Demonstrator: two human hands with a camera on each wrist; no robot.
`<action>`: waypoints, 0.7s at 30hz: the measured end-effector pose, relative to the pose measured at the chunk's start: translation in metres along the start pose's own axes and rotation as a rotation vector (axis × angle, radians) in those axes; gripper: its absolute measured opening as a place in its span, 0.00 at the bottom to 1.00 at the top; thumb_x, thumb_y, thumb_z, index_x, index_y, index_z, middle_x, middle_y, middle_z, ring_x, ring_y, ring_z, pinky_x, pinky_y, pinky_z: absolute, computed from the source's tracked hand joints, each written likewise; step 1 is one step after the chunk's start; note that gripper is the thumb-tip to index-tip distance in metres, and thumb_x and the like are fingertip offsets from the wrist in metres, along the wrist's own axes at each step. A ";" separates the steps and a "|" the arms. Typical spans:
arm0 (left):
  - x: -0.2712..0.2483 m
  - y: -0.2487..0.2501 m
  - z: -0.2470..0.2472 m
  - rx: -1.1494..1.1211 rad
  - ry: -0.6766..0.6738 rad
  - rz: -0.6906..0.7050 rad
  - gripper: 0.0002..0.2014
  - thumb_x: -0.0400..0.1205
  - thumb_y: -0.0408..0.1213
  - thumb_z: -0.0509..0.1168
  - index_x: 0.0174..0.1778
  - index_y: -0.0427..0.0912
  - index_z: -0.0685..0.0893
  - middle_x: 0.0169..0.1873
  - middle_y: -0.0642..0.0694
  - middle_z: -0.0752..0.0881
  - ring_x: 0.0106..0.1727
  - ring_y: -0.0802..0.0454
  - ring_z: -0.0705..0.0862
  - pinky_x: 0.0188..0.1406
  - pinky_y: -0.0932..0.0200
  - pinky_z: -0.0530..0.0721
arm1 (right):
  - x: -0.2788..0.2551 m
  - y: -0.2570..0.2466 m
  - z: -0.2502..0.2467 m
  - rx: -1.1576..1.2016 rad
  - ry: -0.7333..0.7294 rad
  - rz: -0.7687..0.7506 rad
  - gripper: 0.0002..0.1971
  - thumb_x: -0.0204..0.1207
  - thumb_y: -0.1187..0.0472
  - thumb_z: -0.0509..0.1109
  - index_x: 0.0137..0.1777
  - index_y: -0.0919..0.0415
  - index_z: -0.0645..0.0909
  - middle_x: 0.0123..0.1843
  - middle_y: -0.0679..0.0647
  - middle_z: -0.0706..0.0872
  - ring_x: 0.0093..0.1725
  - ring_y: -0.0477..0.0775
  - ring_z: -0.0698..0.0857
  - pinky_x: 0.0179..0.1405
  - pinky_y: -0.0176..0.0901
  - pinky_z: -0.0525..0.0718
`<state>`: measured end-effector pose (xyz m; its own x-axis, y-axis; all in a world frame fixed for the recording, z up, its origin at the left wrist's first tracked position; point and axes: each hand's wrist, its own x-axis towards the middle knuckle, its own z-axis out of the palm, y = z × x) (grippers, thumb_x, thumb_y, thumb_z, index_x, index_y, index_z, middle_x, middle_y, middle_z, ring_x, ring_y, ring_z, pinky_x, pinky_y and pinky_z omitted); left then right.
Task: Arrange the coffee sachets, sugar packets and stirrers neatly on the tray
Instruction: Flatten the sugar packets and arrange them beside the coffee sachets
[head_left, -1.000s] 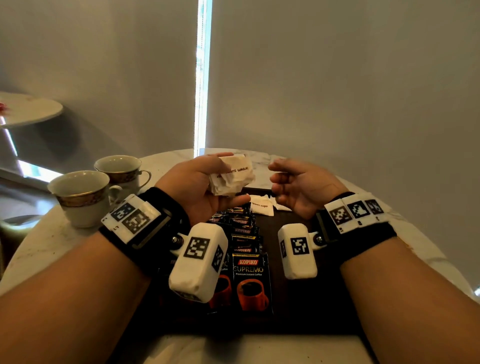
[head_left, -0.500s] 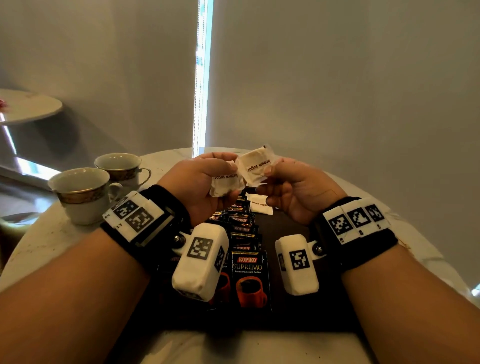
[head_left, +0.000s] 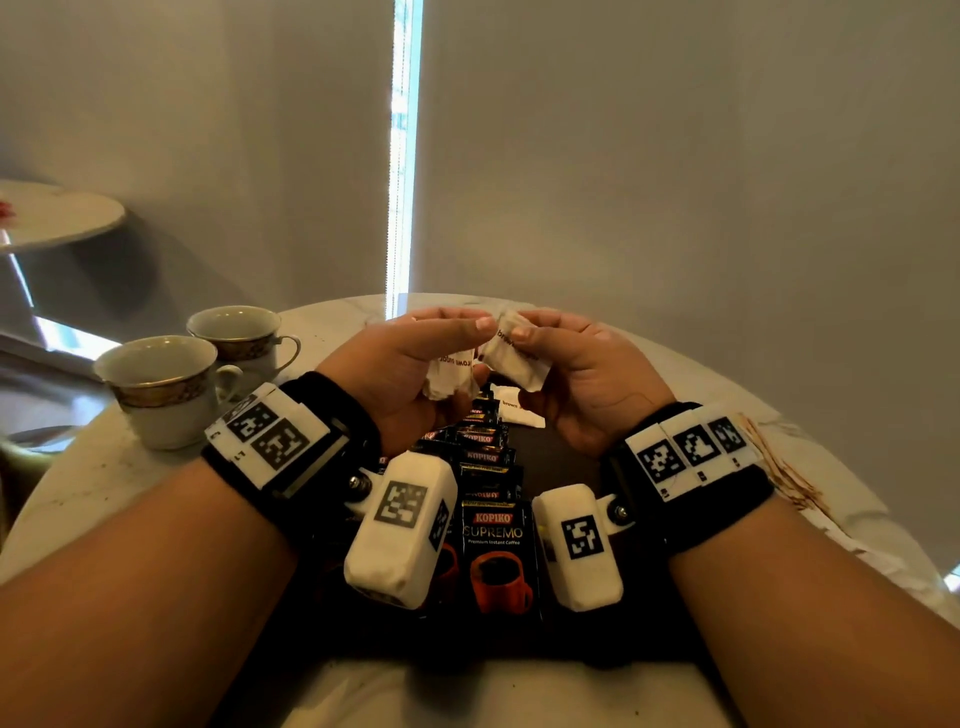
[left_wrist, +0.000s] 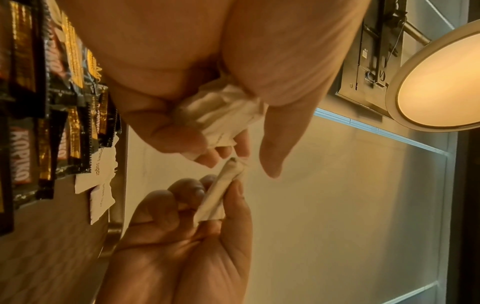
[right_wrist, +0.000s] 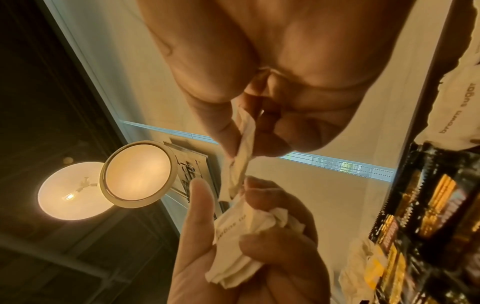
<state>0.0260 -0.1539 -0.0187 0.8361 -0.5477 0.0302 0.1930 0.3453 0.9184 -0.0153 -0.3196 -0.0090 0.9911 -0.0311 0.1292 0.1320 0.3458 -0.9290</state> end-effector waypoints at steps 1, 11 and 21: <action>0.000 0.000 0.000 0.006 0.005 0.007 0.09 0.71 0.34 0.73 0.46 0.43 0.89 0.41 0.41 0.89 0.34 0.52 0.85 0.28 0.62 0.79 | -0.001 0.000 0.001 0.008 -0.014 0.003 0.17 0.79 0.72 0.66 0.66 0.79 0.78 0.45 0.67 0.88 0.37 0.60 0.90 0.27 0.41 0.87; -0.001 0.003 0.003 -0.028 0.102 0.069 0.06 0.84 0.26 0.62 0.49 0.39 0.82 0.41 0.37 0.87 0.30 0.49 0.85 0.23 0.61 0.82 | 0.003 0.003 -0.005 -0.125 0.035 0.014 0.16 0.78 0.72 0.65 0.66 0.67 0.77 0.45 0.63 0.88 0.32 0.54 0.82 0.21 0.37 0.75; 0.001 0.002 0.003 -0.036 0.163 0.048 0.07 0.82 0.26 0.65 0.45 0.42 0.83 0.43 0.39 0.85 0.39 0.45 0.85 0.25 0.58 0.81 | 0.011 -0.001 -0.017 -0.110 0.096 0.005 0.07 0.80 0.72 0.62 0.55 0.65 0.76 0.41 0.61 0.81 0.27 0.48 0.77 0.21 0.36 0.71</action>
<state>0.0256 -0.1557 -0.0157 0.9163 -0.4003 0.0068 0.1665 0.3965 0.9028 -0.0048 -0.3363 -0.0128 0.9880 -0.1213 0.0957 0.1228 0.2411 -0.9627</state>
